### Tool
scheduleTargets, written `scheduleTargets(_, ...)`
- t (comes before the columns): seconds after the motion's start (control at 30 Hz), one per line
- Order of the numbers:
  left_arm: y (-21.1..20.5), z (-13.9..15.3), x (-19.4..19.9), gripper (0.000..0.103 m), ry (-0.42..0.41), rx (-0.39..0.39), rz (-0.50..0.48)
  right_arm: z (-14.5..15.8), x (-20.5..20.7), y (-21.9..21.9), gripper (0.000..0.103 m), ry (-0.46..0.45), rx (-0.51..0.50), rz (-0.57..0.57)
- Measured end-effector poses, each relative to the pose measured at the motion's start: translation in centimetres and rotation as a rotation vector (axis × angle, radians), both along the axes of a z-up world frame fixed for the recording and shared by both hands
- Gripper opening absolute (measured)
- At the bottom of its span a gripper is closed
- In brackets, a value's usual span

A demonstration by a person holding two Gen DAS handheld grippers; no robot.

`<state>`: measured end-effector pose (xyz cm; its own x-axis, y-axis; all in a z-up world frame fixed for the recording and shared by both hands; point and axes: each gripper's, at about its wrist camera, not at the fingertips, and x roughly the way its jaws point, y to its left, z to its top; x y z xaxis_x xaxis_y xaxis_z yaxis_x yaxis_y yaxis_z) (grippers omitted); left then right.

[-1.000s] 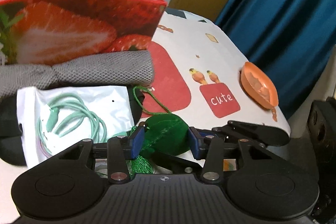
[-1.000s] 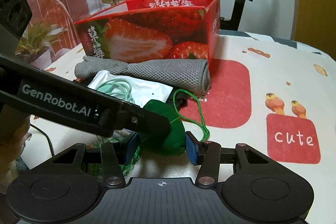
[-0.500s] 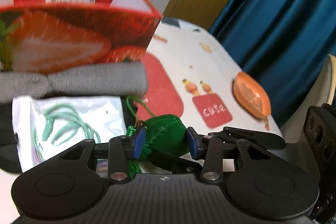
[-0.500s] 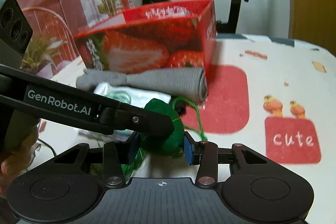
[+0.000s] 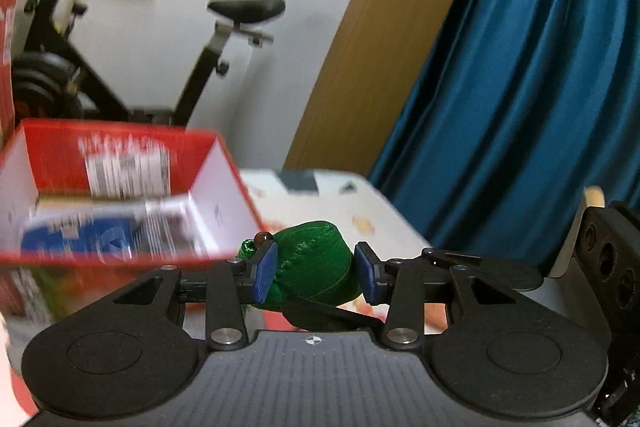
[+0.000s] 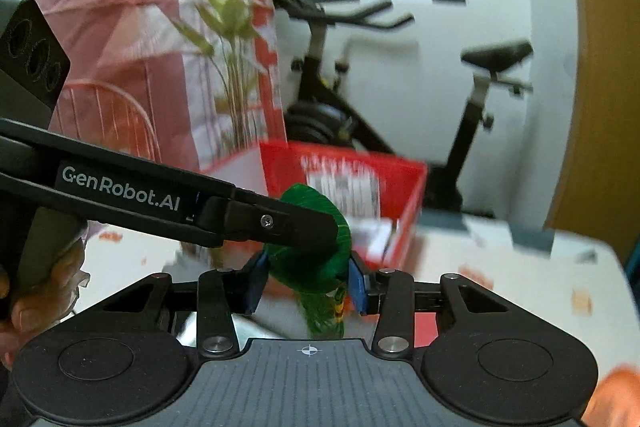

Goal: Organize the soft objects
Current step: 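Lift the green pouch with both tools up toward the red box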

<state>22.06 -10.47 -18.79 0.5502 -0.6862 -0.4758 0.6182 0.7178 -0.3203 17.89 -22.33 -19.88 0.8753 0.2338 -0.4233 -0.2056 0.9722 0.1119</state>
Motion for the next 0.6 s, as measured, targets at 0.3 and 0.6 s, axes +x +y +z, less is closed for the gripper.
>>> scheduleTargets(0.3, 1.0, 5.7, 4.3, 0.045, -0.085, -0.065, 0.035, 6.2, 5.9, 0.7, 0.038, -0.113, -0.100, 0.025)
scheduleTargets(0.6, 1.3, 5.2, 9.9, 0.045, -0.031, -0.077, 0.069, 5.2, 11.9, 1.3, 0.038, -0.102, -0.126, 0.046)
